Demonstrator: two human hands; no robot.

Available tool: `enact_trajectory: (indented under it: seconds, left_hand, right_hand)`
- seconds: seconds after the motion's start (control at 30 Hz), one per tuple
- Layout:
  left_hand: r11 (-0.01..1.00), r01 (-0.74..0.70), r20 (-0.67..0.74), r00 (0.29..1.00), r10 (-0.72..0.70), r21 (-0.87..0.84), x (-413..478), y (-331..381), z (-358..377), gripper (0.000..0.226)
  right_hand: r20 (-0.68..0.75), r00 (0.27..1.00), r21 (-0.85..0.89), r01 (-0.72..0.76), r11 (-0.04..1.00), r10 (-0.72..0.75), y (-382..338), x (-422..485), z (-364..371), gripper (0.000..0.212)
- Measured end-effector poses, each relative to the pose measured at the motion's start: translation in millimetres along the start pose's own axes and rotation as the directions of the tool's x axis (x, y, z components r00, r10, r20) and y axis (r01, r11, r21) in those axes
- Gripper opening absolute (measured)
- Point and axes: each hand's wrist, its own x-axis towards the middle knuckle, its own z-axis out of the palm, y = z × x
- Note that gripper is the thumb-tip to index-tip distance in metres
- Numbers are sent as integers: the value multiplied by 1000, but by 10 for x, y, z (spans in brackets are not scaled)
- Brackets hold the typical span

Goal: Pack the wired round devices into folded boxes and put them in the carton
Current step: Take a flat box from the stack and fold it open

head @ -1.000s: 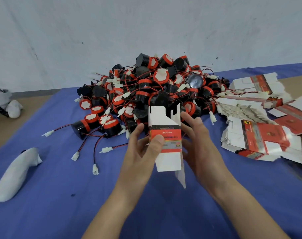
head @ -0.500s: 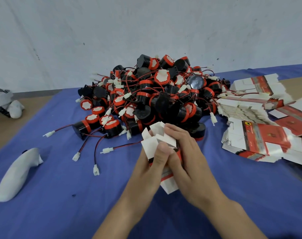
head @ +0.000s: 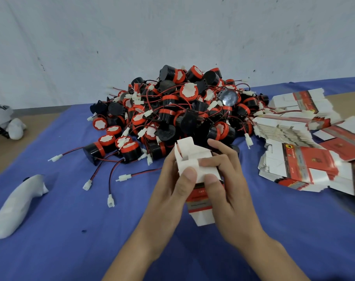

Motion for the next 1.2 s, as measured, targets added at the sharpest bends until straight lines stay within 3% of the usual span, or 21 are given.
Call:
enact_trajectory:
  seconds: [0.1, 0.3, 0.43, 0.63, 0.73, 0.87, 1.1, 1.2]
  left_hand:
    - [1000, -18, -7, 1000, 18, -11, 13, -2, -17, 50]
    - [999, -18, -14, 1000, 19, 45, 17, -35, -63, 34]
    - [998, -29, 5, 1000, 29, 59, 3, -19, -67, 23]
    - [997, -33, -32, 999, 35, 72, 0, -41, -86, 18]
    - [998, -5, -36, 999, 7, 57, 47, -52, -118, 37]
    - [979, 146, -45, 987, -154, -140, 123, -19, -138, 70]
    - [912, 343, 54, 939, -340, -226, 155, -18, -104, 51]
    - [917, 336, 27, 941, -339, -215, 163, -36, -165, 50]
  right_hand:
    - [6, 998, 106, -58, 993, 57, 12, -12, 5, 20]
    - [38, 999, 97, -26, 995, 23, -13, -33, 30, 34]
    - [98, 994, -15, -37, 999, 39, -26, -63, 28, 50]
    - [124, 992, -72, -12, 997, 21, -54, -80, 72, 44]
    - [54, 998, -74, -33, 997, 37, -42, -51, 45, 42]
    - [12, 999, -94, -34, 995, 35, -15, -7, -6, 42]
    - [38, 999, -171, -5, 985, 12, 16, 6, -58, 44]
    - [96, 995, -220, 5, 975, 17, 29, 4, -87, 48]
